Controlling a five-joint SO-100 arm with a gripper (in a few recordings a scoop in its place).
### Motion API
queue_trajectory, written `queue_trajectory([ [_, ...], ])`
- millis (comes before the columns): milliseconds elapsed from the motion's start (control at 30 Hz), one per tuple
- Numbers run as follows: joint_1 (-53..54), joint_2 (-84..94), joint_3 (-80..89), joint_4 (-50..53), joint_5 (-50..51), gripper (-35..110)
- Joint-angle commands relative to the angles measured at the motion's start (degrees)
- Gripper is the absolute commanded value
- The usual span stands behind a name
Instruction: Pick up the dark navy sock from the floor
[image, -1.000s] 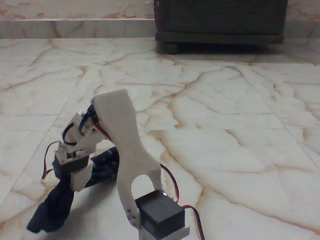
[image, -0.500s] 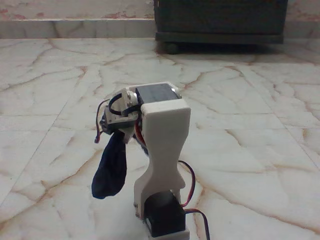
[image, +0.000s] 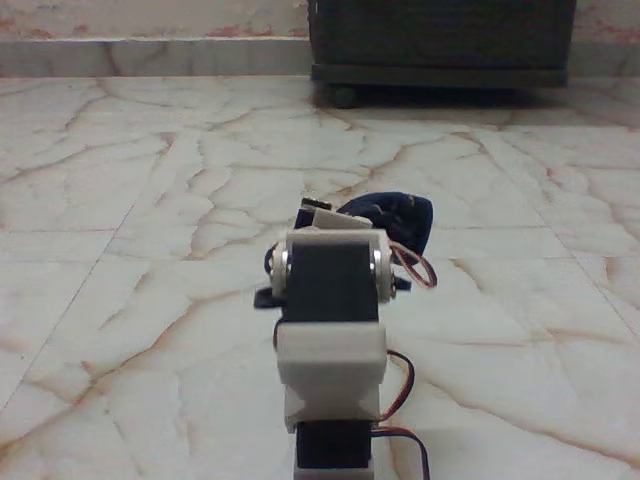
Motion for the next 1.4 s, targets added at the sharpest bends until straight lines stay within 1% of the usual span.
queue_trajectory([
  [0,0.7,3.2,1.5,-2.5,-1.1,0],
  [67,1.6,4.0,4.8,-8.1,-1.4,0],
  [100,1.8,4.7,5.5,-9.2,-1.8,0],
  [333,2.8,8.0,6.7,-9.4,-1.8,0],
  [400,3.2,8.3,6.9,-12.1,-1.0,0],
  [467,3.4,8.8,7.2,-12.6,-0.8,0],
  [500,3.4,8.8,9.2,-16.2,-0.9,0],
  [533,3.3,9.0,13.3,-22.5,-0.6,0],
  [633,2.6,9.3,17.8,-27.2,-1.3,0],
  [733,1.6,9.6,23.0,-34.9,-1.6,0],
  [833,1.0,9.6,23.0,-35.0,-3.1,0],
  [967,0.4,9.7,23.0,-38.0,-5.6,0],
  [1133,0.7,9.4,23.0,-36.4,-11.8,0],
  [1367,1.0,9.3,23.0,-36.0,-14.6,0],
])
